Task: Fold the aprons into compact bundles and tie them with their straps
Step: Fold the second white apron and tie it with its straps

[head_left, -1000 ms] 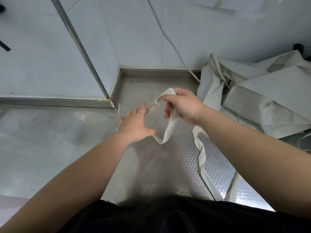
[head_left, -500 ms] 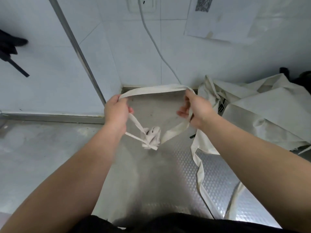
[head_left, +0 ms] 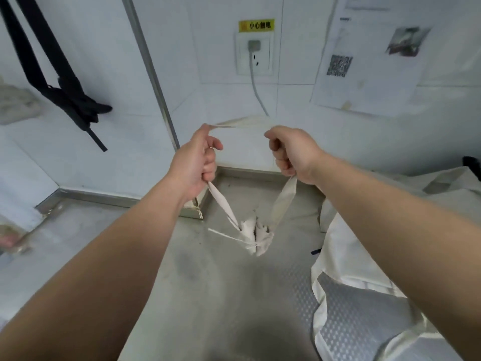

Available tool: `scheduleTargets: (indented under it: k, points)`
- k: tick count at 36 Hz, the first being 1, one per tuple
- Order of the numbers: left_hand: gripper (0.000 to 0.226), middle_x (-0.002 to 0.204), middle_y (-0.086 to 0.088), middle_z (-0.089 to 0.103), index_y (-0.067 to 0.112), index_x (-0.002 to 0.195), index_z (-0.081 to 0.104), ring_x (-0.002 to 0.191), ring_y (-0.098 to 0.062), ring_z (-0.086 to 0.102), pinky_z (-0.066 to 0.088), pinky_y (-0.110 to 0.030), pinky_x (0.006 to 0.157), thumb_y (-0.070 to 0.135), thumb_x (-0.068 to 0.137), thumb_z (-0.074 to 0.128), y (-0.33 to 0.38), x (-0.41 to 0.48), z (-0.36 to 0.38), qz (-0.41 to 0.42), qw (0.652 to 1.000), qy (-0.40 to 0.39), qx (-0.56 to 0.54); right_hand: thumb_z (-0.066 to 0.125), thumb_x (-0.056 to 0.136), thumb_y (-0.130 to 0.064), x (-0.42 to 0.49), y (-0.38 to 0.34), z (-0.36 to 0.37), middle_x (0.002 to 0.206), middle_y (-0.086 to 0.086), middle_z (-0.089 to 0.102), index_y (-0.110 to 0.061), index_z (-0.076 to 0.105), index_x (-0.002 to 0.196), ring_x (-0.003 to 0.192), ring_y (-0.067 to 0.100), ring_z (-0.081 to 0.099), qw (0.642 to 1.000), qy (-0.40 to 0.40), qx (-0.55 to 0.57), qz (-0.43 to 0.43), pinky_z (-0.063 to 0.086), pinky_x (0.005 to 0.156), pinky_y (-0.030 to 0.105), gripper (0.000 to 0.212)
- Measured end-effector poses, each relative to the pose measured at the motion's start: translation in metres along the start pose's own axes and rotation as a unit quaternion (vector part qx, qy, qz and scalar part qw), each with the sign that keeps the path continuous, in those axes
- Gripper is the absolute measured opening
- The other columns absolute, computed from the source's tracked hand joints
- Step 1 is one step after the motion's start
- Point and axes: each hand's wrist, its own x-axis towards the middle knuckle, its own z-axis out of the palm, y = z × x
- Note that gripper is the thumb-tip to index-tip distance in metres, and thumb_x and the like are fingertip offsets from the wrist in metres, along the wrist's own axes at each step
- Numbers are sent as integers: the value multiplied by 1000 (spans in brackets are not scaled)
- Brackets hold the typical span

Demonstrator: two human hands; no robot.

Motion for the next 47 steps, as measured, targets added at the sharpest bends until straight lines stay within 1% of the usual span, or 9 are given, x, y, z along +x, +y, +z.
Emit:
scheduleTargets:
  k: [6, 12, 17, 21, 27, 32, 36, 40, 47]
  points:
    - [40, 45, 8, 20, 14, 73, 49, 38, -7, 12, 8, -20, 39, 40, 98, 33, 31, -6, -5, 55, 998, 23, 9, 41, 92, -31, 5, -29, 22, 54, 0, 19, -17, 34, 60, 46, 14, 15, 997, -58, 33, -38, 9, 48, 25, 36]
    - [24, 47, 8, 19, 18, 72, 47, 42, -9, 13, 10, -22, 39, 27, 94, 42, 81, -16, -44, 133, 987, 88, -8, 43, 92, -37, 15, -74, 51, 55, -1, 22, -18, 37, 61, 47, 14, 17, 992, -93, 20, -82, 13, 43, 23, 37]
    - [22, 50, 7, 34, 17, 74, 51, 44, -9, 27, 27, -20, 42, 20, 94, 43, 126, -22, -84, 207, 969, 133, -35, 52, 90, -32, 12, -134, 88, 46, -4, 27, -17, 42, 65, 38, 12, 24, 985, -54, -45, -155, 17, 41, 21, 31]
    - [21, 51, 11, 37, 17, 75, 53, 41, -5, 24, 19, -17, 37, 20, 94, 43, 166, -24, -116, 257, 953, 152, -45, 55, 89, -36, 9, -175, 130, 50, -2, 28, -16, 43, 69, 41, 15, 24, 967, -13, -101, -234, 18, 43, 22, 31]
    - [22, 48, 11, 36, 19, 72, 53, 42, -4, 22, 16, -16, 36, 23, 93, 49, 215, -31, -164, 273, 949, 97, -125, 53, 91, -38, 10, -214, 189, 45, -4, 34, -17, 55, 75, 40, 13, 32, 959, 21, -104, -264, 24, 39, 16, 27]
    - [23, 50, 12, 46, 21, 72, 58, 44, -1, 42, 34, -12, 41, 29, 93, 53, 249, -32, -224, 221, 951, 10, -215, 63, 86, -31, 13, -242, 243, 47, -6, 40, -16, 58, 74, 45, 11, 36, 974, 14, -15, -224, 28, 37, 15, 20]
    - [16, 68, 13, 68, 19, 90, 67, 55, -1, 60, 49, -14, 53, 28, 93, 55, 271, -26, -259, 234, 925, -41, -297, 63, 88, -23, 24, -254, 286, 51, -5, 48, -13, 59, 76, 43, 8, 39, 971, -11, 57, -230, 33, 38, 17, 16]
    - [18, 86, 15, 72, 21, 105, 63, 71, -2, 68, 52, -17, 61, 30, 96, 51, 291, -13, -282, 280, 922, -53, -263, 62, 90, -16, 31, -264, 317, 51, -2, 50, -11, 56, 74, 42, 9, 38, 961, -10, 75, -265, 31, 38, 17, 18]
    - [13, 97, 16, 69, 29, 99, 59, 99, -10, 64, 47, -27, 80, 35, 97, 46, 342, 15, -314, 346, 924, -70, -145, 57, 93, -16, 47, -308, 347, 71, 0, 58, -17, 61, 84, 49, 10, 45, 927, 39, -22, -372, 37, 42, 16, 10]
